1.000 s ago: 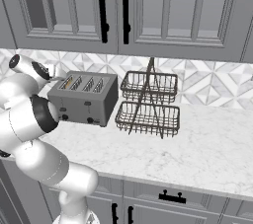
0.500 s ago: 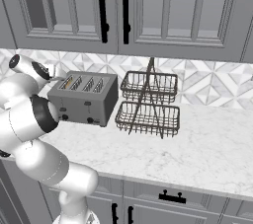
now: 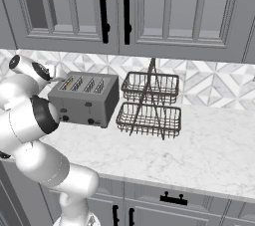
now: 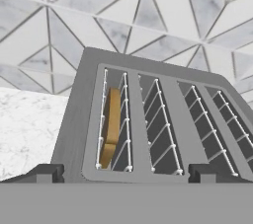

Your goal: Start the toaster. Once the lever pops up, take the bread to the plate on the dining counter.

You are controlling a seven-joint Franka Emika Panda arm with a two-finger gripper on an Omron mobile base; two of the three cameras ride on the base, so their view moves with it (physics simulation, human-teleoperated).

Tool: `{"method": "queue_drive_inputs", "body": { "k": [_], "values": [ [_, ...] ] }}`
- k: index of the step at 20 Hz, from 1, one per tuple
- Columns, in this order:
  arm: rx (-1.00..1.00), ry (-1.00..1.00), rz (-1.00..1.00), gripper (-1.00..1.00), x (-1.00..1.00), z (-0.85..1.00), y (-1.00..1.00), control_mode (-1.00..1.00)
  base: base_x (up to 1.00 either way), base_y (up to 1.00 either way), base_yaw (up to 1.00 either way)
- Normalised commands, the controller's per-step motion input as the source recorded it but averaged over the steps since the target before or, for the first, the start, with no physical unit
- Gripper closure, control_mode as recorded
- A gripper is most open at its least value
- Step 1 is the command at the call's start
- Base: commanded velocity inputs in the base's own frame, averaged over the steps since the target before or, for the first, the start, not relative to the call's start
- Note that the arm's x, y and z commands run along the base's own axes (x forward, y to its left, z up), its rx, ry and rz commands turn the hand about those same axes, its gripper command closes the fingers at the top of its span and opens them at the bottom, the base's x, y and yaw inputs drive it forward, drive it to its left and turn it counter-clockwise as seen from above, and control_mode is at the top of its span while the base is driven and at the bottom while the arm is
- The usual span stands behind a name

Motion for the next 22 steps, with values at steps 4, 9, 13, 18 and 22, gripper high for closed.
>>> {"method": "queue_drive_inputs", "body": {
  "k": [4, 9, 13, 18, 22],
  "values": [
    [0.00, 0.00, 0.00, -1.00, 0.00, 0.00, 0.00, -1.00, 0.00, 0.00, 0.00],
    [0.00, 0.00, 0.00, -1.00, 0.00, 0.00, 0.00, -1.00, 0.00, 0.00, 0.00],
    [0.00, 0.00, 0.00, -1.00, 0.00, 0.00, 0.00, -1.00, 0.00, 0.00, 0.00],
    [0.00, 0.00, 0.00, -1.00, 0.00, 0.00, 0.00, -1.00, 0.00, 0.00, 0.00],
    [0.00, 0.00, 0.00, -1.00, 0.00, 0.00, 0.00, -1.00, 0.00, 0.00, 0.00]
  ]
}}
